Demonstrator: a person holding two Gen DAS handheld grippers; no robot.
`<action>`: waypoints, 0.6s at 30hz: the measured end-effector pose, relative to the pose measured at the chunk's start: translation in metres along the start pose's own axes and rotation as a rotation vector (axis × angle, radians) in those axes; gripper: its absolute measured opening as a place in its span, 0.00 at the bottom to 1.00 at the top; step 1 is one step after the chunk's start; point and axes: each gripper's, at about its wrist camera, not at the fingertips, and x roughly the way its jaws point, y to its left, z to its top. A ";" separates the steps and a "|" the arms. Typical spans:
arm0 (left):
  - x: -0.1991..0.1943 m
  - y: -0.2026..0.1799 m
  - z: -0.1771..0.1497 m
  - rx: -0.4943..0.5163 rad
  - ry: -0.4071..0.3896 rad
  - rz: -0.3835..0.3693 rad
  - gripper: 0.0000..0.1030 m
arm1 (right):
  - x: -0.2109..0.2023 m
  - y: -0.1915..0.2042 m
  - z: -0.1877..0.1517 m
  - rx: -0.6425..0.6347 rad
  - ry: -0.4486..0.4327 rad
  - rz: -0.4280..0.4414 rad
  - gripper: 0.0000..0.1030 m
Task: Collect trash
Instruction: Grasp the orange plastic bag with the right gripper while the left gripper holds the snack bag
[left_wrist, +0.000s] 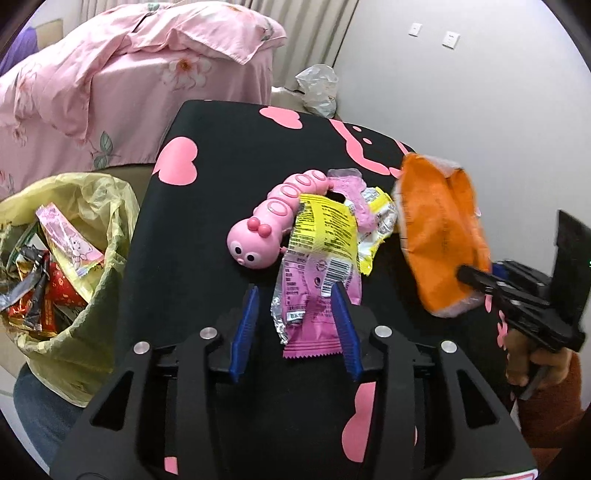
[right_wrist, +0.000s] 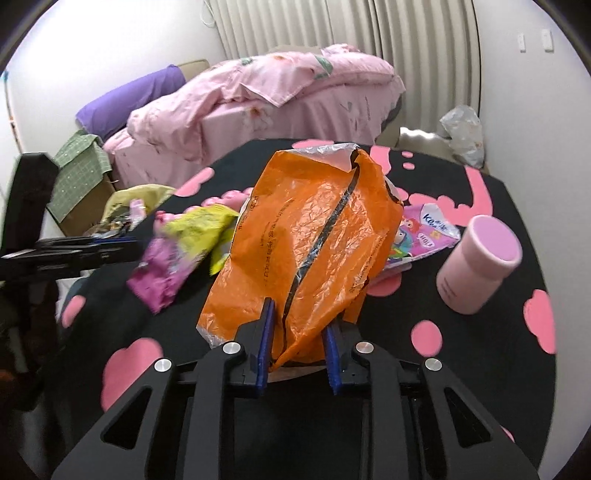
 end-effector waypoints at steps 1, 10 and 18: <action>0.000 -0.002 -0.001 0.005 0.001 -0.001 0.38 | -0.004 0.001 -0.001 -0.002 0.001 0.006 0.24; -0.007 -0.007 -0.012 0.027 0.002 0.006 0.39 | -0.026 -0.007 -0.019 0.013 0.014 -0.064 0.45; -0.010 0.012 -0.012 -0.050 -0.022 -0.001 0.42 | -0.033 -0.023 -0.033 0.124 -0.030 -0.010 0.59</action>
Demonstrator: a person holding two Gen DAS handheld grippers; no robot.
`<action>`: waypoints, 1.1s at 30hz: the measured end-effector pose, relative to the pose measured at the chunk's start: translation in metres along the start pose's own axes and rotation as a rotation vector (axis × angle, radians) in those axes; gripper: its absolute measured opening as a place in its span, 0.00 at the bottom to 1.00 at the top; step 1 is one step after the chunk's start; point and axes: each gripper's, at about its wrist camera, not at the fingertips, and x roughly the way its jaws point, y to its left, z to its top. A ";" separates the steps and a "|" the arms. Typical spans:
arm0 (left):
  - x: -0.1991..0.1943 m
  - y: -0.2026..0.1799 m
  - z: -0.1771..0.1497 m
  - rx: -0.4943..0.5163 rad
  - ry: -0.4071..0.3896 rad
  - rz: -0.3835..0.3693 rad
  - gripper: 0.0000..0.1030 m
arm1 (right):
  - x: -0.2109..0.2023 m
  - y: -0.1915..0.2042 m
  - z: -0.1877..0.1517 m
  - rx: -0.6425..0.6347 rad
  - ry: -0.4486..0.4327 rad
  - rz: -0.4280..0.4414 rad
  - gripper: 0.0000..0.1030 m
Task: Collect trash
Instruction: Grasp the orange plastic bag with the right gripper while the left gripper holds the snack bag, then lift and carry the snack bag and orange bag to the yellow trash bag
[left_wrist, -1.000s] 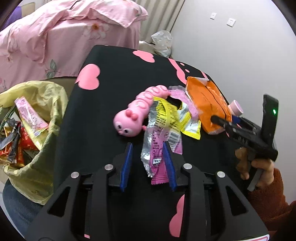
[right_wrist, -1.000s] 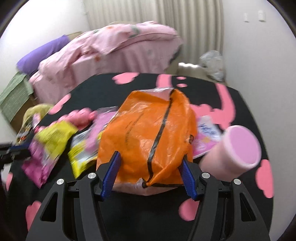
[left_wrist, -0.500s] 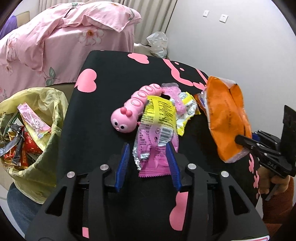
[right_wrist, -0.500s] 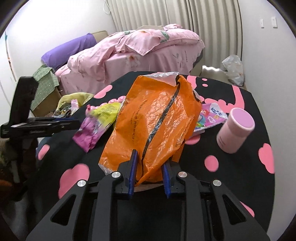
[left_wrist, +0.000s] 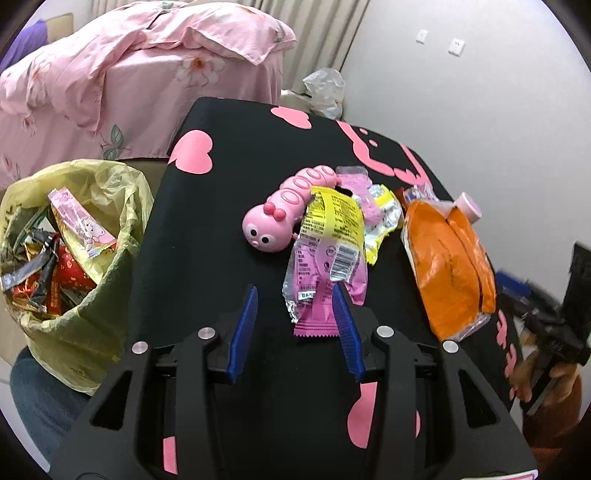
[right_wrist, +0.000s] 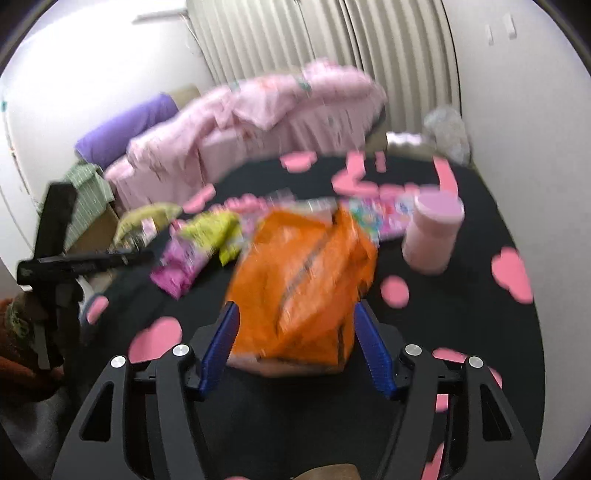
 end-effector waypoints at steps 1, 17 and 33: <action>0.000 0.002 0.000 -0.010 -0.006 -0.008 0.44 | 0.002 -0.002 0.002 0.019 0.005 -0.003 0.59; 0.008 0.006 -0.002 -0.071 0.004 -0.062 0.49 | 0.053 0.017 -0.006 0.029 0.086 0.002 0.46; 0.036 -0.018 0.008 0.035 0.075 0.014 0.50 | -0.006 -0.007 0.007 0.066 -0.096 -0.033 0.28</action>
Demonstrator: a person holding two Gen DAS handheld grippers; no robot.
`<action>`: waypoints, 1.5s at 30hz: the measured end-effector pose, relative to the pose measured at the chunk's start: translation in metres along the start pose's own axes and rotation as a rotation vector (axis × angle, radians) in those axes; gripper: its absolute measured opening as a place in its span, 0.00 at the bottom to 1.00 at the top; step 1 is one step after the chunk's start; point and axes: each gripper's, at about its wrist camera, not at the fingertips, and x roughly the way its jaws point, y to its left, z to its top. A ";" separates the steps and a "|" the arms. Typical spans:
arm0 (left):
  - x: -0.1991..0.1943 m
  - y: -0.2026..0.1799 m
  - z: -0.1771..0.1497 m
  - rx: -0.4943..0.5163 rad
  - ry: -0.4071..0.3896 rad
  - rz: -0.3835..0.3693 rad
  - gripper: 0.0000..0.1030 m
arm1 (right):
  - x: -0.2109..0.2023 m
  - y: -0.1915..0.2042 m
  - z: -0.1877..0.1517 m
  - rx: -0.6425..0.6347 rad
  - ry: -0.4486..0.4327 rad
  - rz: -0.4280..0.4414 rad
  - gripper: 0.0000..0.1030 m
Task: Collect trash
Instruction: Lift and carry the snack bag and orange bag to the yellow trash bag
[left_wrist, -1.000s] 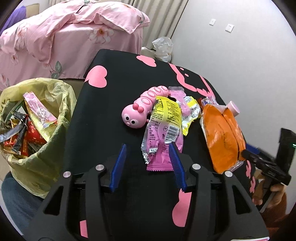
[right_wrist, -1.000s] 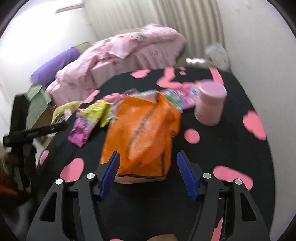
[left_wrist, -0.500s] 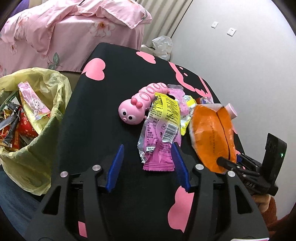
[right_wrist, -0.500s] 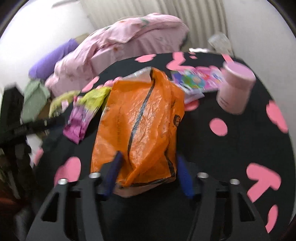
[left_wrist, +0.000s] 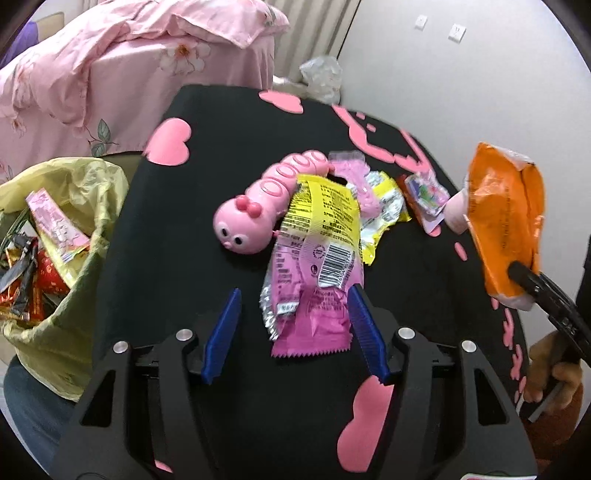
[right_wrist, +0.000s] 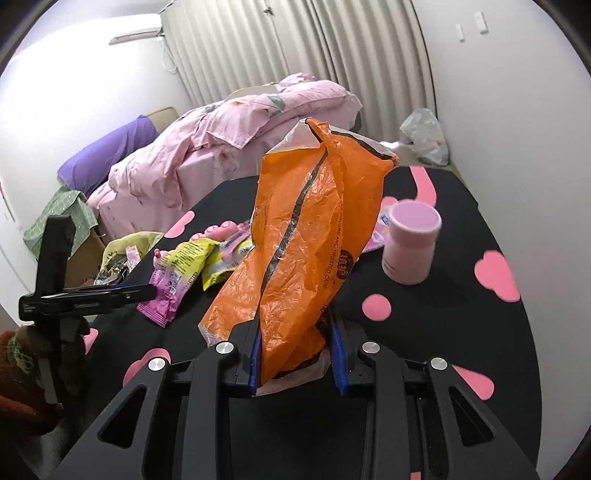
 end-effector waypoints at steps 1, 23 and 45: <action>0.006 -0.003 0.002 0.007 0.023 -0.001 0.40 | 0.002 -0.001 -0.001 0.006 0.005 -0.001 0.28; -0.105 -0.016 -0.003 0.118 -0.262 0.010 0.13 | -0.029 0.069 0.029 -0.201 -0.081 -0.012 0.28; -0.194 0.162 -0.023 -0.224 -0.418 0.156 0.14 | 0.037 0.230 0.098 -0.479 -0.014 0.252 0.28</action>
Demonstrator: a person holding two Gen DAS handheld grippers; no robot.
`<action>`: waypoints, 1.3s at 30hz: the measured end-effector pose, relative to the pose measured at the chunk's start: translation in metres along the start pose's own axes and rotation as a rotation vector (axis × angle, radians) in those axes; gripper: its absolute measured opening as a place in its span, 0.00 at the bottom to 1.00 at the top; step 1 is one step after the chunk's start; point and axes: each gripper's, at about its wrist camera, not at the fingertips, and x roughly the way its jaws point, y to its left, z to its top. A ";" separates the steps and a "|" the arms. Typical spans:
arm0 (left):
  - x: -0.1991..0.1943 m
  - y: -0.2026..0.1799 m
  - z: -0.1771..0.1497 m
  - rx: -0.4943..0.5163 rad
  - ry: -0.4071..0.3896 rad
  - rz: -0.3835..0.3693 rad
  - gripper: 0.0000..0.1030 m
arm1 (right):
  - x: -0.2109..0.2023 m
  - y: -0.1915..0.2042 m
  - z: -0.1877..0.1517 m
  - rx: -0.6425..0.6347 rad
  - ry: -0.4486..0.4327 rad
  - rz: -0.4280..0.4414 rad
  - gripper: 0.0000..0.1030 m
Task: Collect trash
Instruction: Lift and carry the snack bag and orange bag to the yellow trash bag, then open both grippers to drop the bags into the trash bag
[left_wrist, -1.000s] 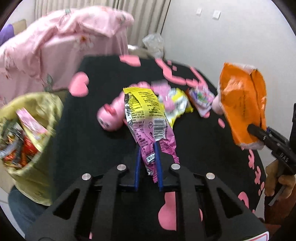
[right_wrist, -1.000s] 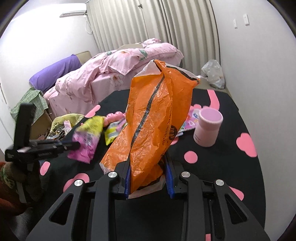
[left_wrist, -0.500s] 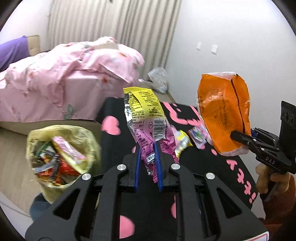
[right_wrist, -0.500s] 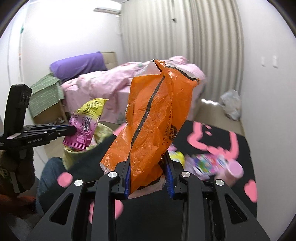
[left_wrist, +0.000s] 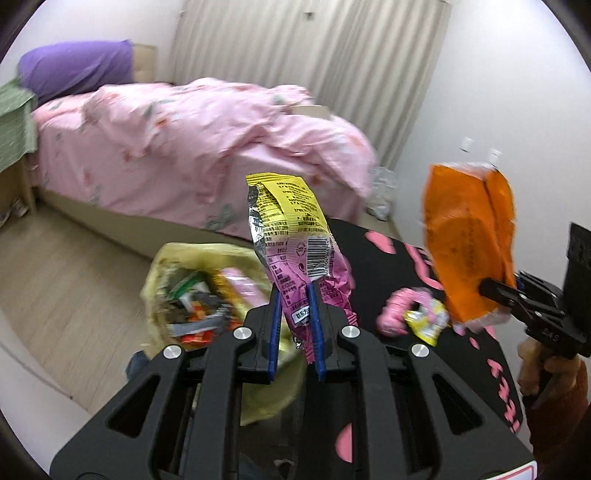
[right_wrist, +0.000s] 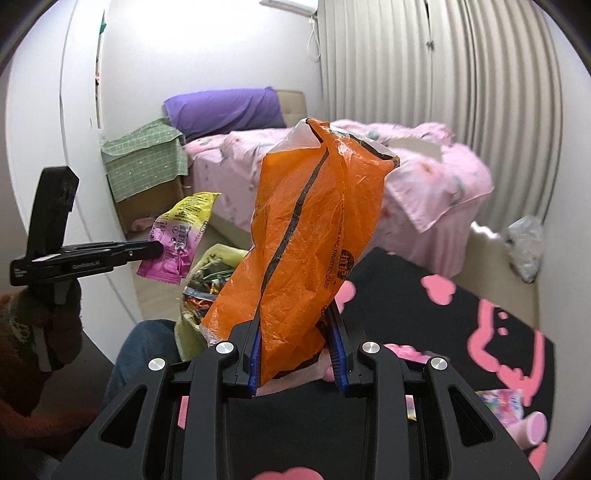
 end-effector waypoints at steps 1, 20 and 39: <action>0.003 0.006 0.000 -0.010 -0.001 0.020 0.14 | 0.008 0.001 0.003 0.003 0.010 0.006 0.28; 0.158 0.074 -0.043 -0.049 0.308 0.090 0.14 | 0.274 0.065 0.022 -0.252 0.545 0.240 0.28; 0.133 0.081 -0.043 -0.122 0.257 0.055 0.12 | 0.324 0.084 -0.005 -0.366 0.700 0.271 0.28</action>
